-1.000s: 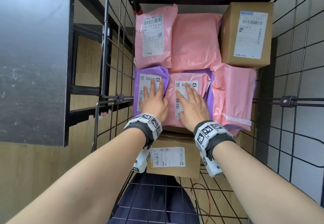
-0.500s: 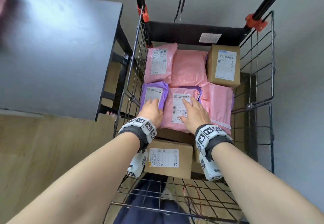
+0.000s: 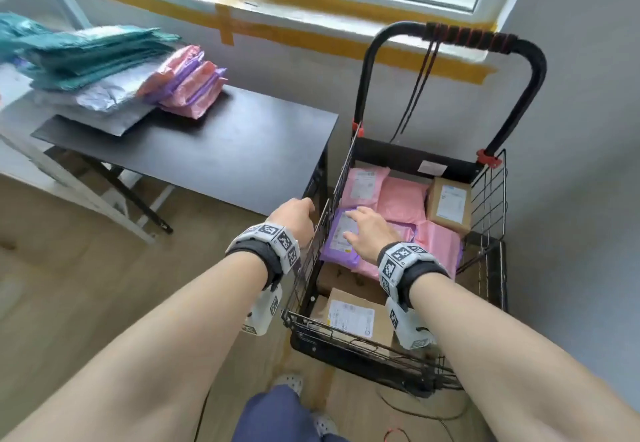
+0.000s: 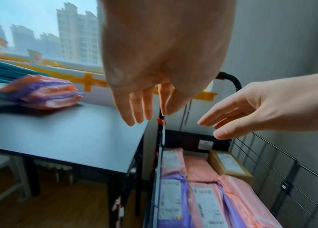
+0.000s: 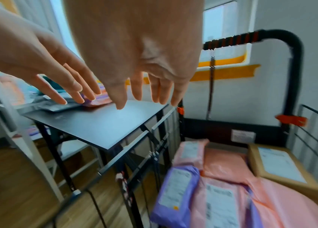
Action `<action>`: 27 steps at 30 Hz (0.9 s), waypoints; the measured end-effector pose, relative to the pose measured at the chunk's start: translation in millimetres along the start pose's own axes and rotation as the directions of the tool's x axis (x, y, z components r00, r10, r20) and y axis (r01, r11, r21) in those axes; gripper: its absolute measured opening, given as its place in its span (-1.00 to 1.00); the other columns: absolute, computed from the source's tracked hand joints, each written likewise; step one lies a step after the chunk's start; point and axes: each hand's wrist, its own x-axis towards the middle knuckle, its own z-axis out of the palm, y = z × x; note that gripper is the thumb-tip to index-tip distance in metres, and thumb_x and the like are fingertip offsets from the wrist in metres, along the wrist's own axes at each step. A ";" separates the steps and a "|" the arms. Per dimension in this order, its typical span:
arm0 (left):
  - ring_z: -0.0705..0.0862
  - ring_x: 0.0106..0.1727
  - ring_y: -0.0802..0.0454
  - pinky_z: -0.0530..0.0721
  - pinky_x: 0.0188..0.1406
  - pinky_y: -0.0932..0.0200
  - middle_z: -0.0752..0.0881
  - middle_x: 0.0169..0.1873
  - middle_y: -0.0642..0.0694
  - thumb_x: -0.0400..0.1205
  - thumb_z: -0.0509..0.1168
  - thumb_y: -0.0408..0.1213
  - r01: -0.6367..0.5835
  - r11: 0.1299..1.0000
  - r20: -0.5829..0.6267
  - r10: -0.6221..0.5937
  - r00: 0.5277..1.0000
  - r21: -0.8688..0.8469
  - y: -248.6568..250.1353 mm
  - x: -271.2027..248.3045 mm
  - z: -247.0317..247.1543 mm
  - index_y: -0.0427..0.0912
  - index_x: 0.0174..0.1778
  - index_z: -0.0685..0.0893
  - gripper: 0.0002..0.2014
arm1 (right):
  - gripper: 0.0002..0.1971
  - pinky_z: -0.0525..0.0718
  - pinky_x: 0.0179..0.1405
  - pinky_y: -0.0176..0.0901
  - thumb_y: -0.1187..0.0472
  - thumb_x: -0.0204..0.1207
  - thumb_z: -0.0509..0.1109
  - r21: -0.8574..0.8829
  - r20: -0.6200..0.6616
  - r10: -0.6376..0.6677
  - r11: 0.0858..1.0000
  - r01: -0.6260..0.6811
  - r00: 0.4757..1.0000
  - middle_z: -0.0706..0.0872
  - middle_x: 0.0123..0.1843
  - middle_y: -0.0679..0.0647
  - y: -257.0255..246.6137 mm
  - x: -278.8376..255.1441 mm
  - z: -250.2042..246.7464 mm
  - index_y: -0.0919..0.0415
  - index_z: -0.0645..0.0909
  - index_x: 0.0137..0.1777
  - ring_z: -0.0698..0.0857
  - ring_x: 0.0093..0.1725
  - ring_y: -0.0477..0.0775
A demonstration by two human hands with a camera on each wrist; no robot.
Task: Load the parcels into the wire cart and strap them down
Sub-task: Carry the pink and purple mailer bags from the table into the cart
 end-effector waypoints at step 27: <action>0.51 0.40 -0.10 0.44 0.34 0.12 0.54 0.40 -0.14 0.65 0.11 -0.32 0.121 0.980 -0.153 -0.146 0.977 -0.160 -410.0 121.9 -296.4 -0.10 0.42 0.46 -0.61 | -0.56 0.49 0.37 -0.04 0.00 0.61 0.27 0.031 -0.059 -0.043 0.999 0.045 0.997 0.54 0.41 0.17 -426.4 270.1 6.8 0.15 0.46 0.44 0.53 0.39 0.20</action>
